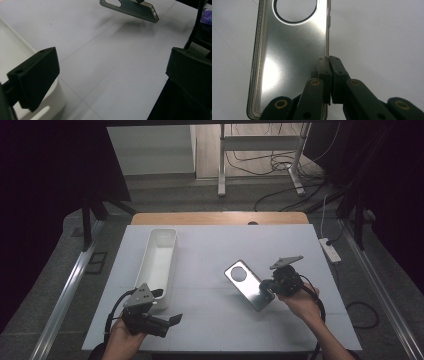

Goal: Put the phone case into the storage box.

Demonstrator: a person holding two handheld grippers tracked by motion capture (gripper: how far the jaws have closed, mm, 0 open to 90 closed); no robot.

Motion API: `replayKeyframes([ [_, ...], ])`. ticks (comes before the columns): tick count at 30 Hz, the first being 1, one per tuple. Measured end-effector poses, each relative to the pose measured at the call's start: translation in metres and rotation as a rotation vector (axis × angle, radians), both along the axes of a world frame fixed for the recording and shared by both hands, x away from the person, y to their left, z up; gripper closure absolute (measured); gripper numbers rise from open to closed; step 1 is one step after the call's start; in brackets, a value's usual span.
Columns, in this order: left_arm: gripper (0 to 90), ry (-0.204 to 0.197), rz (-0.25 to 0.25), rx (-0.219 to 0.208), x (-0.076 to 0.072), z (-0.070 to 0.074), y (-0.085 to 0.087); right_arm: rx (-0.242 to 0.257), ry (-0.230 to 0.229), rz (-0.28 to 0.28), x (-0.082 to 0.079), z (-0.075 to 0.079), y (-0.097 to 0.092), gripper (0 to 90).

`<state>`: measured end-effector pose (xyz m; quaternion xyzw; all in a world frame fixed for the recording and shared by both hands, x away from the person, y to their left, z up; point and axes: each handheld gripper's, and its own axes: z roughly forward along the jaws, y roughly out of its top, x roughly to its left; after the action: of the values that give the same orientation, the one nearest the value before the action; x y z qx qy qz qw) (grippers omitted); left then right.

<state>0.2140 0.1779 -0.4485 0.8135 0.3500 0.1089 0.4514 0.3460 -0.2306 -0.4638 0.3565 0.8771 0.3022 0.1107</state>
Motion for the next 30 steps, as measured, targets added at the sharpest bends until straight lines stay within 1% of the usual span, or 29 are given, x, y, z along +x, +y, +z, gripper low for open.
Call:
replayKeyframes([
  [5,0.0,0.005,-0.015,-0.024,0.010,0.002,-0.010,0.009,-0.008,-0.012,0.000,0.003,-0.002,88.2],
  [8,0.0,0.006,-0.024,-0.026,0.015,0.003,-0.015,0.013,-0.009,-0.019,0.000,0.004,-0.003,88.2],
  [12,0.0,0.014,-0.044,-0.016,0.026,0.004,-0.026,0.022,-0.016,-0.032,0.000,0.005,-0.004,88.2],
  [16,0.0,0.021,-0.071,-0.010,0.033,0.003,-0.034,0.027,-0.023,-0.042,0.000,0.007,-0.005,88.2],
  [18,0.0,0.017,-0.081,-0.003,0.036,0.002,-0.039,0.033,-0.026,-0.047,0.000,0.008,-0.005,88.2],
  [21,0.0,-0.003,-0.081,-0.012,0.041,0.001,-0.045,0.033,-0.034,-0.047,0.000,0.009,-0.005,88.2],
  [23,0.0,-0.005,-0.089,-0.012,0.045,0.001,-0.048,0.032,-0.041,-0.045,0.000,0.009,-0.004,88.2],
  [27,0.0,0.001,-0.107,-0.005,0.052,-0.001,-0.056,0.039,-0.048,-0.049,-0.001,0.010,-0.004,88.2],
  [28,0.0,0.001,-0.107,-0.005,0.052,-0.001,-0.056,0.039,-0.048,-0.049,-0.001,0.010,-0.004,88.2],
  [30,0.0,0.010,-0.116,0.000,0.057,-0.002,-0.060,0.042,-0.054,-0.051,-0.001,0.011,-0.004,88.2],
])
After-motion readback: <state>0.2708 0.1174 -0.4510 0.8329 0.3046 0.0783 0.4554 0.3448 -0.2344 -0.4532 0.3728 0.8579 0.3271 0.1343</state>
